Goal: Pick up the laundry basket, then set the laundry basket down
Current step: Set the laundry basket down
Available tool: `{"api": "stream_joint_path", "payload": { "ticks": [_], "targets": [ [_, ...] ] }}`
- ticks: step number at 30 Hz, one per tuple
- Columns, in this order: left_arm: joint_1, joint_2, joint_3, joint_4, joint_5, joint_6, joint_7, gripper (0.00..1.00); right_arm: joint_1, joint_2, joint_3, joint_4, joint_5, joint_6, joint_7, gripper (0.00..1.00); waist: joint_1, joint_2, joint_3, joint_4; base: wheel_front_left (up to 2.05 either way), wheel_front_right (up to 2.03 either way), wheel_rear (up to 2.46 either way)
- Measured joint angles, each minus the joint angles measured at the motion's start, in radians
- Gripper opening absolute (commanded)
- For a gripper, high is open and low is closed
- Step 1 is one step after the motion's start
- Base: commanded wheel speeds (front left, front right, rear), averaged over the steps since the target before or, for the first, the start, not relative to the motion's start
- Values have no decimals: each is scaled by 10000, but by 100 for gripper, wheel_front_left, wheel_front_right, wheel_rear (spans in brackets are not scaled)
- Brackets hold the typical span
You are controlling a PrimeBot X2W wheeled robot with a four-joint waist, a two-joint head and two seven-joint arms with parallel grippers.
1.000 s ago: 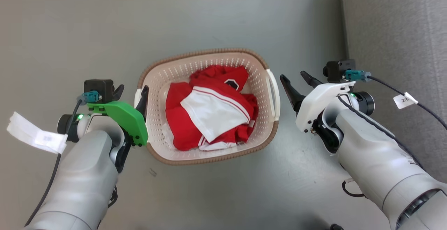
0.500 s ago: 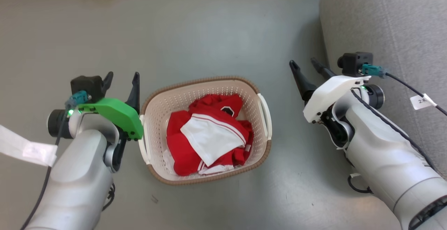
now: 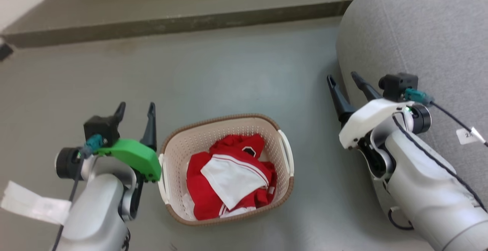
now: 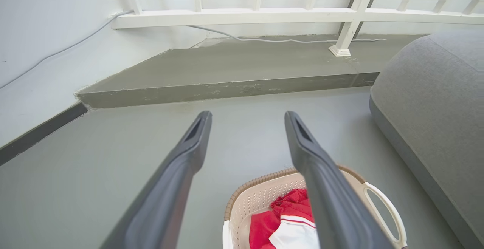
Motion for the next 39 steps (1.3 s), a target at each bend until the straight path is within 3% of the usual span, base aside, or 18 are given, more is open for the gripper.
{"api": "stream_joint_path", "payload": {
  "ticks": [7, 18, 39],
  "targets": [
    [1182, 61, 293, -1064, 345, 178, 0, 100, 963, -224, -345, -920, -581, -514, 0, 100, 0, 0, -806, 1, 0, 0, 0],
    [2488, 274, 654, -2452, 802, 360, 0, 100, 2109, -437, -872, -2127, -1022, -882, -2, 100, 0, 0, -1660, -86, 0, 0, 0],
    [4878, 236, 1743, -4234, 1728, 441, 0, 100, 4170, -552, -1820, -3799, -2084, -1151, -13, 100, 0, 0, -2109, -36, 0, 0, 0]
  ]
}}
